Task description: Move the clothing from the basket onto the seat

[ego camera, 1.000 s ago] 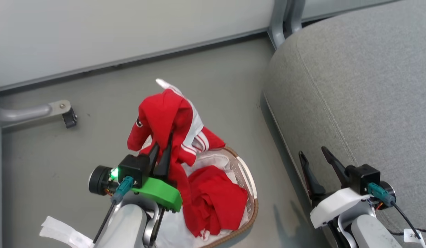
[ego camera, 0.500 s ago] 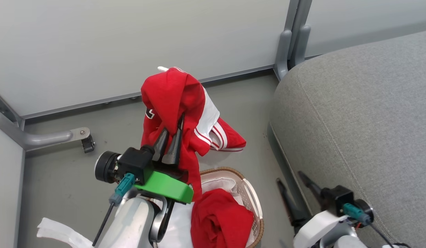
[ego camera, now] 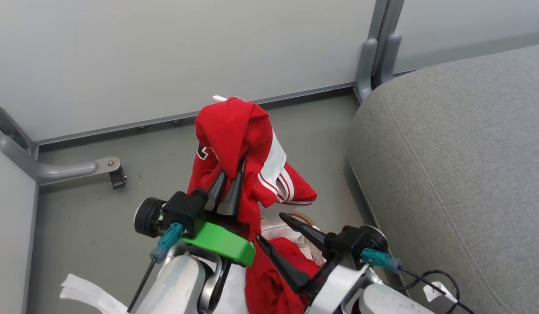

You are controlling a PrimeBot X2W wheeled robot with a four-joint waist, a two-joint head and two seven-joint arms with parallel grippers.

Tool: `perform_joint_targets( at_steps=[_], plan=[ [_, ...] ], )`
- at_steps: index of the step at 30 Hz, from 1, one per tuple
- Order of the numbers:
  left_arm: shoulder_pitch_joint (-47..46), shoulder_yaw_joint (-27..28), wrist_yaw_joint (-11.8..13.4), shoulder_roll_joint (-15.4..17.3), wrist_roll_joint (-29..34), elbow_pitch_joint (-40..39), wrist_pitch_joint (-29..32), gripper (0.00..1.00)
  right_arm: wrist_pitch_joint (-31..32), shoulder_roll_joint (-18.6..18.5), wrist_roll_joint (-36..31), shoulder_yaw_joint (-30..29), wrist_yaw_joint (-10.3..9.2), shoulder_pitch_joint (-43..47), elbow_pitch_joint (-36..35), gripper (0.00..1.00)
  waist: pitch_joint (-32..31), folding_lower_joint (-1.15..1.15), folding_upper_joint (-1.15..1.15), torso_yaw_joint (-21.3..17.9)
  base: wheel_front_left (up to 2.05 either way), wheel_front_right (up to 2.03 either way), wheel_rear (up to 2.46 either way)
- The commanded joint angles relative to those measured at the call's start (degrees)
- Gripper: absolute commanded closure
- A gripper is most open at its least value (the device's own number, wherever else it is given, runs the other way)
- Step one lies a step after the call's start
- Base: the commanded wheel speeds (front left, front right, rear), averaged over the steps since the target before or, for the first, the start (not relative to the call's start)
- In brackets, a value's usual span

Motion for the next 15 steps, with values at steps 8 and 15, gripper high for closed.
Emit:
perform_joint_targets(
  at_steps=[8,15],
  plan=[
    [-1.4,-3.3,0.7,0.1,-1.9,0.5,-0.1,1.00,0.0,1.3,1.4,2.3,-0.08,-5.5,5.1,0.00,0.7,0.01,0.00,1.6,0.00,0.00,0.00],
    [-2.3,-6.9,1.0,0.1,-3.3,0.5,-0.1,1.00,0.0,2.7,1.8,1.6,-0.08,-8.4,8.5,0.00,1.3,0.01,0.00,2.9,0.00,0.00,0.00]
  ],
)
